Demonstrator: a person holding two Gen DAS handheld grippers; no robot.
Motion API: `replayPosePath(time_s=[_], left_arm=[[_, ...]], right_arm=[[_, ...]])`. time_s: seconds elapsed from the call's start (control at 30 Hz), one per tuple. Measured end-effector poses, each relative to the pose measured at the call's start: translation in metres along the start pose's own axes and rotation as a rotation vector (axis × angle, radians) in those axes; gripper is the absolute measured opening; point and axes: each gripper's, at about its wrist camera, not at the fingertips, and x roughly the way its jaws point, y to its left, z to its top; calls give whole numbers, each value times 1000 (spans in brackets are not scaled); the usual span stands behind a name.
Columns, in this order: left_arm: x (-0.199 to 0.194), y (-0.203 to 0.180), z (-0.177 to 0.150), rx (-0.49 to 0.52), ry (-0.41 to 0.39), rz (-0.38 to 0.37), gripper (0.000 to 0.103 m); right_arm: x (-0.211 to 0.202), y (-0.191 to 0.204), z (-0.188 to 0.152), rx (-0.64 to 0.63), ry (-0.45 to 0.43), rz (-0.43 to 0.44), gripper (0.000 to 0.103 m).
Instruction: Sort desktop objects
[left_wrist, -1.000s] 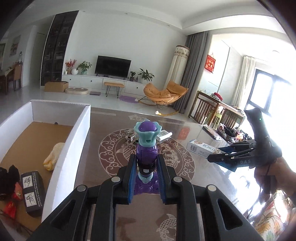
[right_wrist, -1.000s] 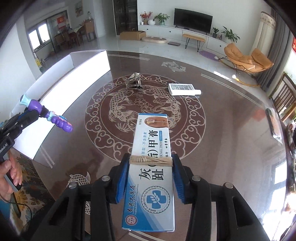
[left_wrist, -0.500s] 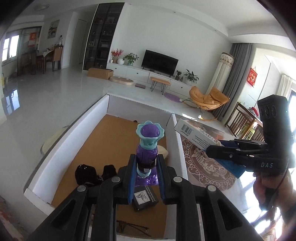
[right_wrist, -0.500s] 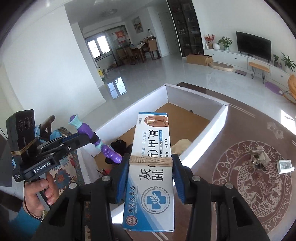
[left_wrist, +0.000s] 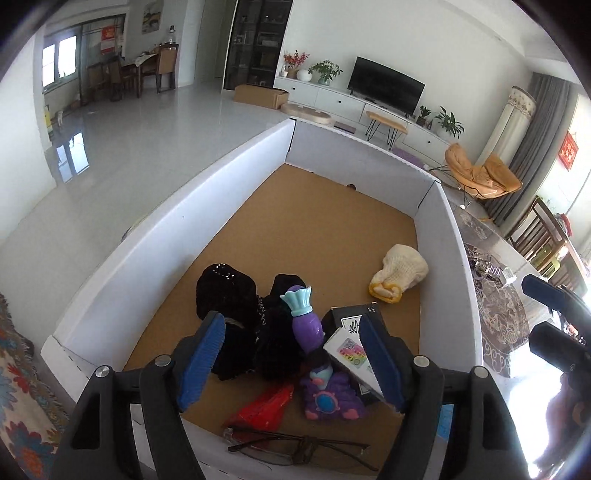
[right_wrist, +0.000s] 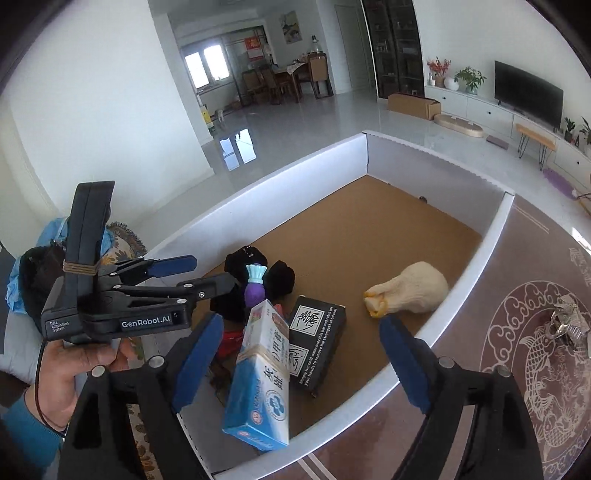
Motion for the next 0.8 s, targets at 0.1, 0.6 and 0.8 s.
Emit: replayPosePath(time_s=[0.1, 0.6, 0.8], left_arm=[[-20, -38, -7, 45, -48, -57, 74], [-47, -290, -98, 452, -2, -463, 100], [37, -340, -134, 463, 132, -405, 100]], right_arm=[[-43, -30, -26, -1, -140, -111, 103], [-169, -274, -273, 319, 53, -684, 103], [-187, -288, -294, 415, 27, -656, 103]])
